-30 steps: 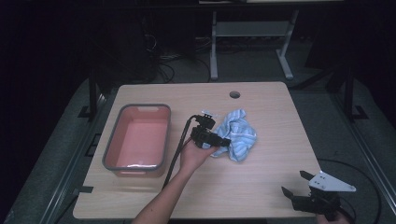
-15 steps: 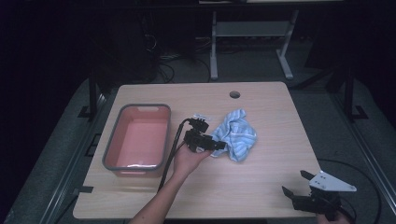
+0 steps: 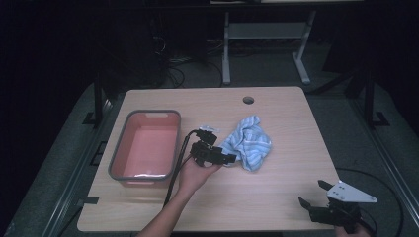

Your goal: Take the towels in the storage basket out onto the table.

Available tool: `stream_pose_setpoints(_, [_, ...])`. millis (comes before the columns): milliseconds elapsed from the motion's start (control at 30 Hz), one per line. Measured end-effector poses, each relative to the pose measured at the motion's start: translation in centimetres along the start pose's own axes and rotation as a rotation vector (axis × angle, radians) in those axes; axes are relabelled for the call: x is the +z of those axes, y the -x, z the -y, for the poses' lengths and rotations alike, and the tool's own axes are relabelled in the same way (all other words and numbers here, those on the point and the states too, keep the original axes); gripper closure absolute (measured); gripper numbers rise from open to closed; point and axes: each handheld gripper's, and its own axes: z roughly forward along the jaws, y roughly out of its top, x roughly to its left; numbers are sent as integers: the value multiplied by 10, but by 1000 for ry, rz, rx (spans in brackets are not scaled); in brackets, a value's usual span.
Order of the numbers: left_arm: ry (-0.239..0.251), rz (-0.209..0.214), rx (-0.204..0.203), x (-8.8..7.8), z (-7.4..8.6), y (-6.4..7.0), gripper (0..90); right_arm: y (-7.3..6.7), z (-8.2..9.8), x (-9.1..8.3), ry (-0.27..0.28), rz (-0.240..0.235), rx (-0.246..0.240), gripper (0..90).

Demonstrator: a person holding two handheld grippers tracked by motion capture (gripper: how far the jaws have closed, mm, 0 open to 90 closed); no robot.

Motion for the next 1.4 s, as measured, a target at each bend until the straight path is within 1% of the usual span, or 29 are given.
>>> stream_pose_setpoints(67, [8,4,7,-2,3,2,319,0,0,0,-1,2,0,137])
stream_pose_setpoints(100, [6,2,7,-3,4,3,319,0,0,0,-2,0,5,136])
stream_pose_setpoints(200, [5,7,7,-3,7,3,319,0,-1,1,1,1,-5,137])
stream_pose_setpoints(400, [3,14,9,-5,14,3,315,0,0,1,-1,2,-5,137])
stream_pose_setpoints(533, [4,15,15,-7,22,4,315,0,0,0,-3,5,-6,137])
stream_pose_setpoints(767, [10,30,15,-11,32,5,311,-1,0,0,-4,4,-3,137])
stream_pose_setpoints(967, [7,31,18,-13,40,6,308,-1,0,0,-9,6,2,137])
stream_pose_setpoints(1133, [7,34,20,-14,45,7,306,-1,1,1,-11,4,-6,137])
stream_pose_setpoints(1233, [20,39,23,-17,51,8,303,-1,1,2,-15,3,-3,137])
stream_pose_setpoints(1333, [23,37,28,-19,54,9,305,-2,1,2,-19,0,3,137])
stream_pose_setpoints(1367, [23,41,27,-20,57,9,303,-3,1,2,-18,2,2,137])
stream_pose_setpoints(1400, [22,36,30,-21,59,9,302,-3,1,2,-17,2,0,137])
